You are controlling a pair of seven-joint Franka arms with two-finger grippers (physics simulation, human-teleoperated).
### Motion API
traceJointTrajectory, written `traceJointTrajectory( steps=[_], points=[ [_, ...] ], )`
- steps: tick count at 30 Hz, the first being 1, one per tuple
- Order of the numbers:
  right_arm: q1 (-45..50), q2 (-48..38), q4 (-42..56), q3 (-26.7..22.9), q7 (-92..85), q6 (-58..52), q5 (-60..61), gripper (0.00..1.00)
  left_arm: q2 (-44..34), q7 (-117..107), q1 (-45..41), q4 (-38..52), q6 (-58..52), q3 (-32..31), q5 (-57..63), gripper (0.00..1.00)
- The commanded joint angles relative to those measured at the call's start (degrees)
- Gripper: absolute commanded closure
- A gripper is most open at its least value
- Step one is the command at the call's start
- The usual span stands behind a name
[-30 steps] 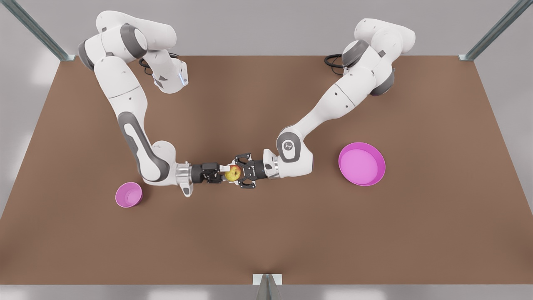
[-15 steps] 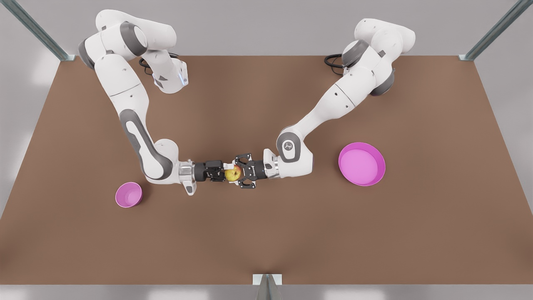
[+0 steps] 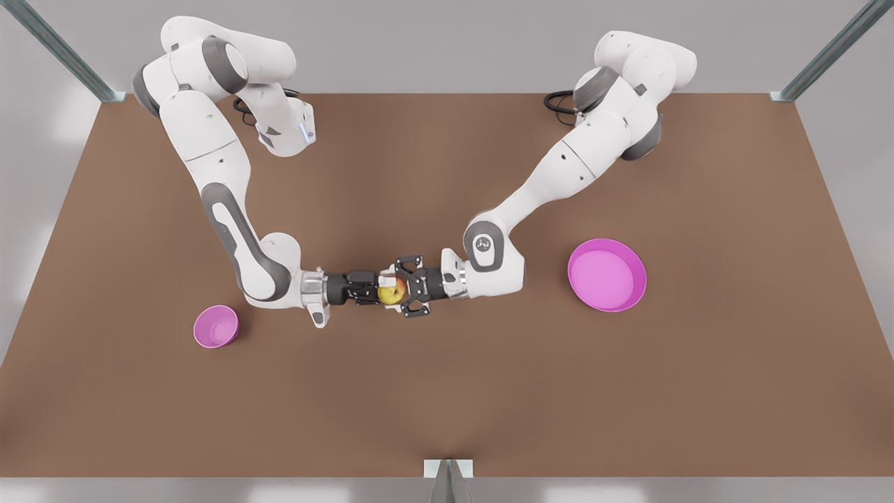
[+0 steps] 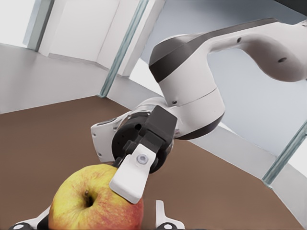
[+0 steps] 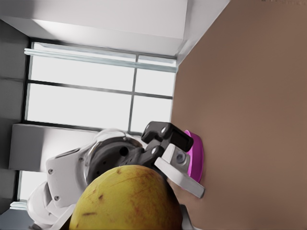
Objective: Use the left arm to pick up the apple from the plate, transfer it to the gripper of the right arm, and then use the right arm to place it into the bowl
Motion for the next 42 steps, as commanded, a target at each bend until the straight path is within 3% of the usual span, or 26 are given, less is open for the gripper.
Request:
traceJointTrajectory(
  steps=[1,15,17,19,20,23,25,26,28,31,32,33,34,37,42],
  points=[
    [-0.12,-0.12,0.05,0.03,-0.07,-0.05,-0.15,0.27,-0.19,0.24,0.0,0.0,-0.07,-0.05,-0.03,0.0],
    [-5.92,0.06,-0.47,-0.06,-0.08,-2.6,-7.17,0.27,-0.72,0.5,1.23,-0.7,-0.68,0.13,0.93,0.0],
    [-8.2,0.06,-0.21,-0.06,0.01,-3.82,-9.37,0.27,-3.09,0.68,5.35,-6.13,-5.25,0.3,1.55,0.0],
    [-11.19,0.06,0.05,-0.24,0.01,-4.35,-13.41,0.27,-10.11,-1.16,12.73,-15.45,-9.2,0.3,7.78,0.0],
    [-12.51,-0.03,0.58,-0.32,0.01,-6.02,-15.17,0.27,-12.49,-11.75,17.12,-17.31,-13.68,0.48,16.98,0.0],
    [-18.31,0.06,2.08,-0.5,-0.16,-9.8,-21.06,0.27,-23.31,-56.88,27.59,-15.73,-34.16,0.66,65.69,0.0],
    [-20.51,0.06,2.08,-0.59,-0.78,-12.17,-22.38,0.27,-26.65,-68.66,32.25,-11.16,-47.08,0.66,78.71,0.0],
    [-21.83,0.06,2.08,-0.59,-0.86,-12.7,-23.79,0.27,-27.79,-77.7,34.62,-10.72,-51.74,1.71,79.33,0.0],
    [-24.9,0.14,2.08,-0.59,-1.04,-14.55,-25.99,0.27,-30.87,-96.25,33.48,-6.07,-58.86,1.36,92.16,0.0],
    [-28.86,0.76,2.08,-0.67,-4.73,-16.75,-28.89,0.27,-41.24,-109.98,34.27,-5.98,-62.2,1.8,92.43,0.0],
    [-30.0,0.85,2.16,-0.76,-5.17,-16.75,-30.12,0.27,-44.66,-109.89,33.49,-5.89,-63.53,4.78,91.73,0.0],
    [-30.88,0.85,3.13,-0.85,-5.0,-16.75,-30.03,0.27,-48.0,-109.28,26.47,-6.24,-63.44,16.01,84.8,0.0],
    [-31.15,0.94,5.77,-0.94,-4.82,-16.75,-31.35,0.27,-50.2,-107.17,20.3,-6.5,-63.44,23.33,82.59,0.0],
    [-33.69,1.38,6.38,-2.78,-6.58,-16.66,-33.81,0.27,-52.4,-104.79,19.07,-11.95,-58.96,23.51,82.94,0.0],
    [-33.61,3.92,8.49,-5.07,-9.83,-15.17,-35.39,0.27,-47.66,-105.06,19.16,-8.08,-60.1,23.42,83.29,0.0]
  ],
)
